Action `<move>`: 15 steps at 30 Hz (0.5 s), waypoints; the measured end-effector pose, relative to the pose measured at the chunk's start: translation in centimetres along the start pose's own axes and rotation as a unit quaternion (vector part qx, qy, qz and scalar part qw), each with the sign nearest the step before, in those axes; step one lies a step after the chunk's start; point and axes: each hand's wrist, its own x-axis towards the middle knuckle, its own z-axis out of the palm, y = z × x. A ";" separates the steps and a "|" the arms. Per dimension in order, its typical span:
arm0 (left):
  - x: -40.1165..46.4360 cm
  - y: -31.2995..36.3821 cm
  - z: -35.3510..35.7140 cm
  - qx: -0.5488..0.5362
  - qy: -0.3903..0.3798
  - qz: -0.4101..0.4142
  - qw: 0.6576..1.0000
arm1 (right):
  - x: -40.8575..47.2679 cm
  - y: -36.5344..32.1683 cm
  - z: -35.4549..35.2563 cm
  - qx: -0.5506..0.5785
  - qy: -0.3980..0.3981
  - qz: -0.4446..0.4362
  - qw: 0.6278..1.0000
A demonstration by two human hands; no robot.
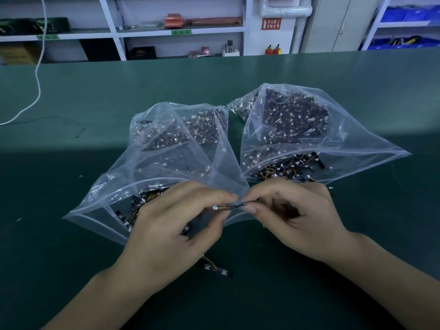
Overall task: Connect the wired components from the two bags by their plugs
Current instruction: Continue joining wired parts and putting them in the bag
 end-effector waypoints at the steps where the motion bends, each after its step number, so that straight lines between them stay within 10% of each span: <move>1: 0.0 0.0 0.0 -0.003 -0.001 0.000 1.000 | 0.0 0.1 0.0 -0.008 -0.002 -0.002 1.000; 15: -0.1 0.3 0.1 -0.049 0.028 -0.026 0.998 | -0.1 0.4 0.0 -0.055 -0.014 -0.008 0.998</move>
